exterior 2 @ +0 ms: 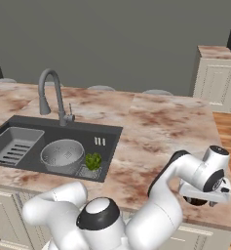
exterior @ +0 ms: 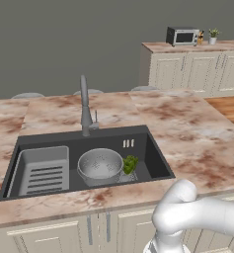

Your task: Pick the colander and teapot and place them in the sink. Then turn on the water.

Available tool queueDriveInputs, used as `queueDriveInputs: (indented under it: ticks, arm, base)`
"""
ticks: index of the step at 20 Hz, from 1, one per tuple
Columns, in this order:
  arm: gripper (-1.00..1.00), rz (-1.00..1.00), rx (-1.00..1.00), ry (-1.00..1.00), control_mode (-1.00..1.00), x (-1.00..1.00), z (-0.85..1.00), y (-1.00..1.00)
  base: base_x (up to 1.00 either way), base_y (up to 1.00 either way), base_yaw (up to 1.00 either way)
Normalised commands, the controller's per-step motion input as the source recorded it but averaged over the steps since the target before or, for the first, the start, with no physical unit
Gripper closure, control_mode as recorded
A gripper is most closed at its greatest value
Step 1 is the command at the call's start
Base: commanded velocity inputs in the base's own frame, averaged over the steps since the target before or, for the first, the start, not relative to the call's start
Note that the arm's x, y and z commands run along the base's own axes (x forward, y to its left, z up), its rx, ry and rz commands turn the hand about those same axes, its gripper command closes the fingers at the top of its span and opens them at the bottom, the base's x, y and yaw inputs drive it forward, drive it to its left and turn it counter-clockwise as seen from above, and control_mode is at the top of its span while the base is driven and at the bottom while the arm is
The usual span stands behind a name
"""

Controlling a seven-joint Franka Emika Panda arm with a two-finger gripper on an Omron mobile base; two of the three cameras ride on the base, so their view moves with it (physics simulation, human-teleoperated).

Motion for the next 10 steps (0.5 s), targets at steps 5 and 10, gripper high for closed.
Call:
queueDriveInputs:
  ticks: [5,10]
  arm:
    - [-1.0,-0.01,0.0,0.0,-1.0,0.0,0.0,0.02]
    - [-1.0,0.0,0.0,0.0,-1.0,0.0,0.0,0.16]
  base:
    - [0.0,0.0,0.0]
    - [0.0,0.0,0.0]
